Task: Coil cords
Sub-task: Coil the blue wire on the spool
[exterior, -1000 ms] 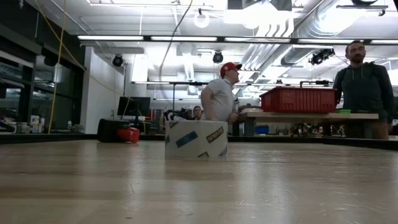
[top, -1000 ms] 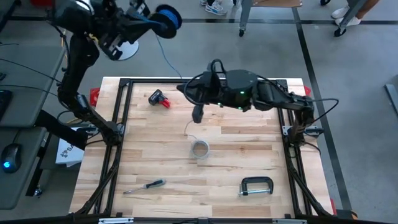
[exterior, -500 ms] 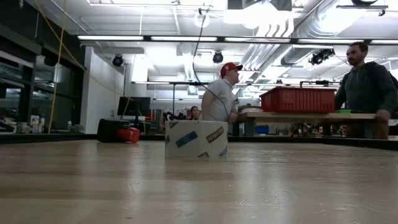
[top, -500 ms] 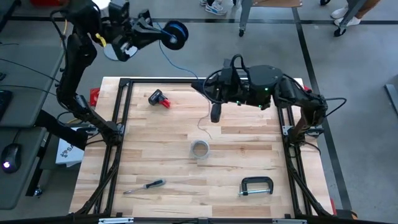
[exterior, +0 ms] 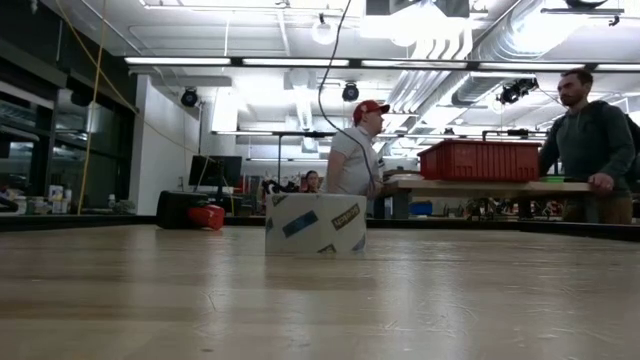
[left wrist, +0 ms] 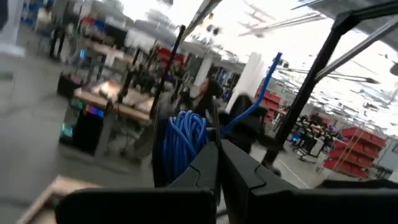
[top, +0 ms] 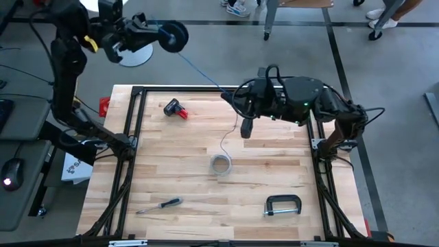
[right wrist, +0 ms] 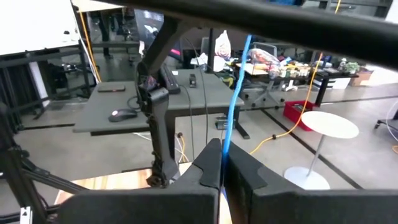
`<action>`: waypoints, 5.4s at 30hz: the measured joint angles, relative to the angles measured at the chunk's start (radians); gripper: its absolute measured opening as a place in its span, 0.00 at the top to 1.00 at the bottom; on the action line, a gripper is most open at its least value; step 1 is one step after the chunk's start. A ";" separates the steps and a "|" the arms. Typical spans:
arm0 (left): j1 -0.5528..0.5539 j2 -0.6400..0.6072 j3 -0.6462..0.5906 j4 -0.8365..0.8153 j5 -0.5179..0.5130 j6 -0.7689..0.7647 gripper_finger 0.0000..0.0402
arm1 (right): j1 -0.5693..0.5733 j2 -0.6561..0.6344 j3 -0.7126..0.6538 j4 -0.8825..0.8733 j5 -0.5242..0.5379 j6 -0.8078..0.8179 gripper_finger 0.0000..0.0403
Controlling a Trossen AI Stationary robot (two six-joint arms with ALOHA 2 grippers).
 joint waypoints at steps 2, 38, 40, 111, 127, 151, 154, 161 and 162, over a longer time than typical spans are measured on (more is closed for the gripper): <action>0.010 -0.008 0.000 -0.058 0.029 -0.021 1.00 | 0.000 -0.008 0.000 0.000 0.000 -0.001 1.00; -0.505 0.339 0.000 0.348 0.442 -0.411 1.00 | -0.076 0.021 0.000 0.194 -0.111 -0.061 1.00; -0.525 0.359 0.000 0.473 0.439 -0.473 1.00 | -0.076 0.032 0.000 0.204 -0.130 -0.053 1.00; -0.349 0.276 -0.003 0.969 0.120 0.027 0.99 | -0.103 0.055 0.002 0.267 -0.380 0.199 0.98; -0.345 0.238 0.003 1.010 0.052 0.008 0.99 | -0.114 0.146 -0.002 0.192 -0.124 0.074 0.55; -0.332 0.231 0.000 1.027 0.031 -0.001 0.99 | -0.136 0.216 0.000 0.219 -0.122 0.105 0.76; -0.322 0.220 0.000 1.029 0.030 -0.001 0.99 | -0.130 0.213 0.000 0.217 -0.122 0.107 0.82; -0.313 0.205 0.000 1.030 0.029 -0.001 0.99 | -0.133 0.211 0.000 0.216 -0.124 0.104 0.77; -0.313 0.205 0.000 1.029 0.029 -0.001 0.99 | -0.133 0.211 0.000 0.216 -0.132 0.093 0.76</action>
